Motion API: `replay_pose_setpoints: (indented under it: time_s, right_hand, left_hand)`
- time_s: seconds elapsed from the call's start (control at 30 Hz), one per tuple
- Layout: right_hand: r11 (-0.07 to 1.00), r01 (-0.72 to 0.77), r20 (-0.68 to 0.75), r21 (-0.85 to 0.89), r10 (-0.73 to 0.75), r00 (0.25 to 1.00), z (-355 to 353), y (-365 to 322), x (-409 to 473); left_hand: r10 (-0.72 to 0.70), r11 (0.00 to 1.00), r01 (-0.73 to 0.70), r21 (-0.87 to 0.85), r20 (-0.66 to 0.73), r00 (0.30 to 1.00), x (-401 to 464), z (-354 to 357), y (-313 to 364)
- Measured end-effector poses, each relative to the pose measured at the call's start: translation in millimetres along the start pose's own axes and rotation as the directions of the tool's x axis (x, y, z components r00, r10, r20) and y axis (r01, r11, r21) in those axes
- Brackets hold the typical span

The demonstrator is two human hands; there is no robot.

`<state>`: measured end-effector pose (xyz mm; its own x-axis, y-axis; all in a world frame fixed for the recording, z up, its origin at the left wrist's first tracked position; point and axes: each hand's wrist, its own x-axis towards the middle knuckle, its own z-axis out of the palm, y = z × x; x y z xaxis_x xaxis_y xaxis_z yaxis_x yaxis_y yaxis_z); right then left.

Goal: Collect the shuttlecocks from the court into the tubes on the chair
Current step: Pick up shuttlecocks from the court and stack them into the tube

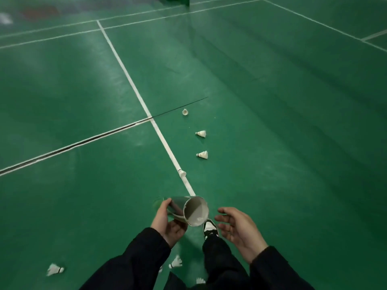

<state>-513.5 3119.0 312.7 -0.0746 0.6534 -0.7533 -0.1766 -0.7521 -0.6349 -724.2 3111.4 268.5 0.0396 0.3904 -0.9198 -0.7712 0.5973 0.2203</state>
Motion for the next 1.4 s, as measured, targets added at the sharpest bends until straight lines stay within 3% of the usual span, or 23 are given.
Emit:
replay_pose_setpoints:
  time_s: [0.13, 0.3, 0.53, 0.67, 0.73, 0.8, 0.93, 1.0, 1.07, 1.13, 1.2, 1.23, 1.3, 1.37, 1.4]
  right_hand:
    - [0.985, -0.049, 0.053, -0.166, 0.059, 0.997, 35.6, -100.4, 92.6]
    - [0.931, -0.062, 0.155, -0.358, 0.125, 0.980, 93.3, -192.6, 189.8]
    - [0.853, -0.015, 0.101, -0.521, 0.079, 0.992, 143.5, -206.9, 388.5]
    - [0.686, 0.064, 0.158, -0.725, 0.074, 0.985, 145.0, -158.8, 521.0]
    - [0.529, 0.186, 0.243, -0.828, 0.041, 0.969, 142.8, -125.3, 593.9]
    - [0.299, 0.310, 0.341, -0.903, 0.058, 0.938, 138.6, -92.5, 662.5]
    - [-0.120, 0.607, 0.565, -0.786, 0.261, 0.783, 130.8, -17.8, 797.2]
    - [-0.200, 0.772, 0.693, -0.604, 0.348, 0.632, 129.5, 18.7, 853.5]
    - [-0.352, 0.881, 0.785, -0.315, 0.426, 0.451, 127.4, 51.5, 903.2]
    - [-0.487, 0.872, 0.821, -0.056, 0.474, 0.317, 125.0, 80.4, 947.5]
    - [-0.453, 0.891, 0.896, -0.031, 0.383, 0.226, 129.2, 98.2, 991.2]
    - [-0.347, 0.927, 0.948, -0.144, 0.221, 0.230, 134.6, 100.7, 1005.7]
    - [0.084, 0.899, 0.881, -0.430, -0.180, 0.438, 144.5, 82.7, 1007.4]
    - [0.500, 0.759, 0.688, -0.416, -0.373, 0.623, 152.1, 40.6, 979.6]
    - [0.621, 0.707, 0.633, -0.338, -0.406, 0.659, 152.6, 20.4, 959.4]
  left_hand:
    - [0.021, 0.987, -0.037, -0.154, -0.103, 0.994, 31.0, 65.1, 69.0]
    - [0.028, 0.945, -0.070, -0.320, -0.133, 0.991, 79.2, 105.1, 146.1]
    - [0.091, 0.942, -0.176, -0.287, -0.287, 0.954, 251.7, 117.2, 233.0]
    - [0.115, 0.903, -0.252, -0.347, -0.370, 0.922, 358.5, 95.0, 249.0]
    - [0.154, 0.887, -0.300, -0.351, -0.388, 0.909, 418.6, 79.3, 246.2]
    - [0.204, 0.875, -0.363, -0.321, -0.436, 0.876, 471.4, 63.6, 240.9]
    - [0.327, 0.807, -0.517, -0.285, -0.513, 0.793, 575.1, 28.9, 229.8]
    - [0.396, 0.768, -0.589, -0.250, -0.538, 0.744, 623.6, 10.7, 232.3]
    - [0.467, 0.717, -0.665, -0.209, -0.564, 0.681, 666.0, -5.8, 242.6]
    - [0.531, 0.654, -0.733, -0.183, -0.579, 0.619, 701.5, -18.0, 258.2]
    - [0.602, 0.572, -0.800, -0.180, -0.570, 0.559, 734.2, -26.9, 276.9]
    - [0.630, 0.530, -0.830, -0.175, -0.573, 0.524, 748.9, -31.1, 286.1]
    - [0.645, 0.485, -0.859, -0.166, -0.594, 0.480, 765.2, -31.7, 297.4]
    - [0.613, 0.513, -0.844, -0.160, -0.620, 0.490, 771.0, -20.9, 299.9]
    - [0.586, 0.533, -0.831, -0.157, -0.640, 0.497, 767.7, -11.4, 293.1]
